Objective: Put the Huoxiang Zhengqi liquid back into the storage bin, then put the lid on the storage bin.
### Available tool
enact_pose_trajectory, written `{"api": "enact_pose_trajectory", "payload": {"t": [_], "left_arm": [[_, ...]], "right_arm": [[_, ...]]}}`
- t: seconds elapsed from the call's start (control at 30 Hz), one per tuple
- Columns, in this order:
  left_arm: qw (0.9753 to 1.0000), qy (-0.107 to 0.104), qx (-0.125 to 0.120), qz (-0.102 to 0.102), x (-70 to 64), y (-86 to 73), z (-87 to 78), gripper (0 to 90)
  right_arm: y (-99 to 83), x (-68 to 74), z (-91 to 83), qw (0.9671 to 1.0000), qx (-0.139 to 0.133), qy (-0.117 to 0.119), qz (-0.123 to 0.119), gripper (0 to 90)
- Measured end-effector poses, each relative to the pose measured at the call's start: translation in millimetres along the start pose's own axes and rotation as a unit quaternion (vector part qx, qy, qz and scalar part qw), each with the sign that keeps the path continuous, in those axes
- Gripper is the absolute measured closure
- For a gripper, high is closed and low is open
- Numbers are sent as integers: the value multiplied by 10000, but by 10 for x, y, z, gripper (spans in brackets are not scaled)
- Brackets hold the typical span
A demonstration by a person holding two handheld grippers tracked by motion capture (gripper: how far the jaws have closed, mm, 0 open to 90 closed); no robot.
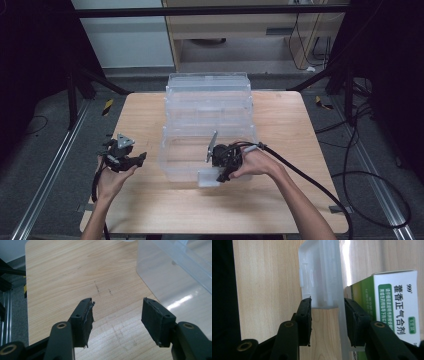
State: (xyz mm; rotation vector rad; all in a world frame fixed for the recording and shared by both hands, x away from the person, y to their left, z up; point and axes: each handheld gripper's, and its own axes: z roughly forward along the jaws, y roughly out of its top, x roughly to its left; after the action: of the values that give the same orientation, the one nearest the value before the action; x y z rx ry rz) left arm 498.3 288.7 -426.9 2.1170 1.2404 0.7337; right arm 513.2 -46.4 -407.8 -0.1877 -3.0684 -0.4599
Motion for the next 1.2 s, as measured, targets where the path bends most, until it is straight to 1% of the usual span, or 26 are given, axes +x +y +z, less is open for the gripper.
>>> {"api": "enact_pose_trajectory", "payload": {"t": [0.2,0.37,0.53,0.67,0.77,0.93,1.2], "left_arm": [[10000,13,-30,17,-3,14,-26,417],[10000,-45,-75,32,-15,33,-43,416],[9997,-111,-182,95,-30,79,-93,416],[9992,-168,-311,176,-46,153,-159,416],[9987,-154,-416,256,-64,228,-214,417],[9976,-149,-563,386,-111,337,-287,418],[9962,-78,-599,622,-130,543,-317,417]], "right_arm": [[-1,2,2,10000,-5,-19,-11,608],[-4,8,3,10000,-23,-44,-33,610],[-14,21,2,9999,-61,-86,-56,610],[-20,30,1,9999,-90,-107,-36,611],[-19,33,1,9998,-97,-143,-86,611],[-17,35,0,9998,-81,-143,-92,611],[-14,38,-2,9998,-67,-150,-105,611]]}}
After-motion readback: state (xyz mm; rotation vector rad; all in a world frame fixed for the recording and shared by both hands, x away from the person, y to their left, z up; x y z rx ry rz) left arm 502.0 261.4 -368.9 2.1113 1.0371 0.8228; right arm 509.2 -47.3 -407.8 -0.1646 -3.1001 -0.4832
